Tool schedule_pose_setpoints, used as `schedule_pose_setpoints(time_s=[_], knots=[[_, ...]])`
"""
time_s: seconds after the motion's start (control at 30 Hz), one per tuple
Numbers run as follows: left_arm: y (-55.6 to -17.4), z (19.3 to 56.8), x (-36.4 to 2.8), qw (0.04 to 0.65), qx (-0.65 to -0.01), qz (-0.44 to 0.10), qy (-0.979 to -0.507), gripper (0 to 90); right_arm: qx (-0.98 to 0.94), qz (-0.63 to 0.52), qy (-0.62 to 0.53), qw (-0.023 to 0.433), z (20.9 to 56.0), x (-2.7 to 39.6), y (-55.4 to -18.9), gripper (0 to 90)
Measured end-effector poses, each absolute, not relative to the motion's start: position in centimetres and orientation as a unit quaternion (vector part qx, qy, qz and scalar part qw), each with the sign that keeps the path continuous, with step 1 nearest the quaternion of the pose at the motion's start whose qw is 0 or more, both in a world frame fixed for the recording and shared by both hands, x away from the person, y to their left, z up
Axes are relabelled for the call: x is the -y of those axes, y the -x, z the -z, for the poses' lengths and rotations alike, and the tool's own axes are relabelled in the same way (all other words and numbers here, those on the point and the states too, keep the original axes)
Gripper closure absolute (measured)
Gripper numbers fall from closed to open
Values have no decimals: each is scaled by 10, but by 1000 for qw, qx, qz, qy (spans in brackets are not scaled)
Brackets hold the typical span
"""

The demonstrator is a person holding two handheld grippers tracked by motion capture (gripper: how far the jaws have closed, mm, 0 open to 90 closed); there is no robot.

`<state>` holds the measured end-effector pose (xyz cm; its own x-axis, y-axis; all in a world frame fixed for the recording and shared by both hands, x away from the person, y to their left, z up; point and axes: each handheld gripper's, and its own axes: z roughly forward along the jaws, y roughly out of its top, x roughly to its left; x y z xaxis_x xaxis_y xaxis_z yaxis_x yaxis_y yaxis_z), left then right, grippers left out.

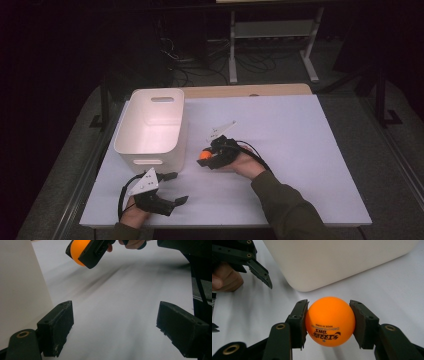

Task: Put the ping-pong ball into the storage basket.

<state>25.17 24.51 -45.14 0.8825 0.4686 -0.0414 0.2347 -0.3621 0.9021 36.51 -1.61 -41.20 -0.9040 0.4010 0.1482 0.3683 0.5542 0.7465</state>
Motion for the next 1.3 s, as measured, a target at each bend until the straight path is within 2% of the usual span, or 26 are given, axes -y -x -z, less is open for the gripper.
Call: schedule_pose_setpoints(time_s=[1.3], knots=[[-252, 452, -245, 522, -217, -110, -817, 140, -872, -439, -215, 23, 361, 13, -374, 497]])
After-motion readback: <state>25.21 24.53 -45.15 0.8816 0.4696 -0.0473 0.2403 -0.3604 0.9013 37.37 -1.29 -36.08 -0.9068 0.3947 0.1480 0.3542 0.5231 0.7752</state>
